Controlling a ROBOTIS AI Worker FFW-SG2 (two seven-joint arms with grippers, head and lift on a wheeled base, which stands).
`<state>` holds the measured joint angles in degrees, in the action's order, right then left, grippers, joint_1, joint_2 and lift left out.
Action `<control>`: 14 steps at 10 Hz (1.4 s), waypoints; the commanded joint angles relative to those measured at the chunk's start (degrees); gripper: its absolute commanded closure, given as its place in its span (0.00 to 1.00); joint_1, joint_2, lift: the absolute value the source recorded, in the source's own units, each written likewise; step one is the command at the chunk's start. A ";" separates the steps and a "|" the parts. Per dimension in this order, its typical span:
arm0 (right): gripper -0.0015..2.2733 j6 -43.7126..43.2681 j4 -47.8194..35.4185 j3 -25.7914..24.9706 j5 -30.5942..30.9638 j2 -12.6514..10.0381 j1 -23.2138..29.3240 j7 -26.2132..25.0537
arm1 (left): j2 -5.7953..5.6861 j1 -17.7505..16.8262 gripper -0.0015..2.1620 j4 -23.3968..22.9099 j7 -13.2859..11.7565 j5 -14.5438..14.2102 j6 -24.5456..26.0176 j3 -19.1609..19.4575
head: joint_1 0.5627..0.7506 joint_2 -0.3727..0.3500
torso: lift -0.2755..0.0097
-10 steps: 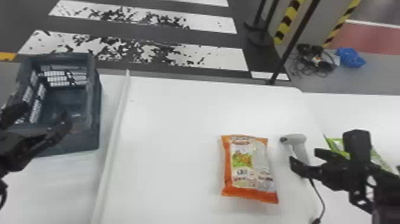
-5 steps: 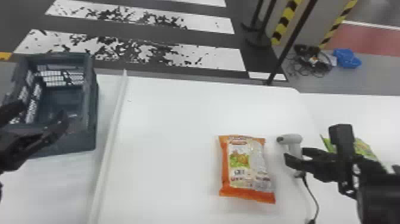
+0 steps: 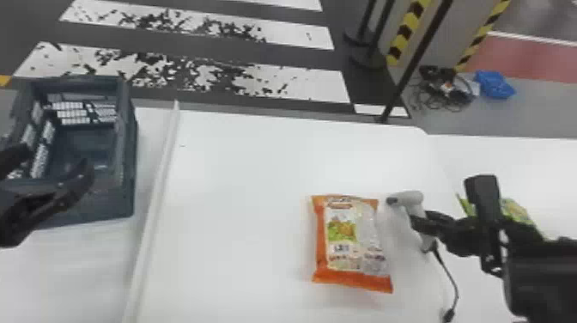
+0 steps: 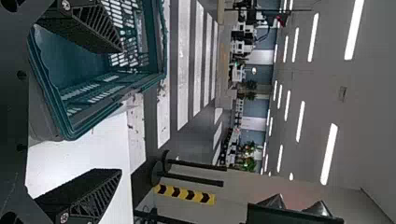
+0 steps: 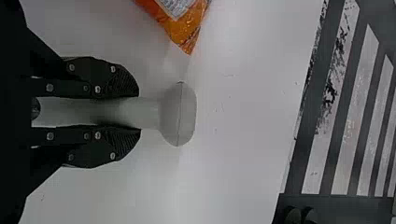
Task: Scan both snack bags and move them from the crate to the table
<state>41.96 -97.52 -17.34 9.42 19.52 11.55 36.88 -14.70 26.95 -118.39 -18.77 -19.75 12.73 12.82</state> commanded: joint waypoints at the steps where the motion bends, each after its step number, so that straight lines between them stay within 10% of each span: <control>1: 0.99 0.02 0.22 0.03 0.34 -0.01 -0.21 -0.05 | 0.03 0.04 0.04 0.00 -0.04 -0.11 0.06 0.01 | 0.70 0.25 | 0.66; 8: 0.99 25.33 -36.87 -4.28 -1.60 -4.05 15.17 0.30 | 0.20 0.21 0.04 -0.44 -0.13 -0.11 0.06 0.19 | 0.70 0.28 | 0.66; 14: 0.99 42.73 -54.01 4.16 0.95 -4.31 20.18 0.91 | 0.38 1.00 0.04 -0.61 -0.13 -0.28 0.06 1.15 | 0.70 0.45 | 0.66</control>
<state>83.67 -150.45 -14.69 9.70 15.19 31.57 37.79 -14.33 27.88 -119.00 -18.90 -19.99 12.67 13.85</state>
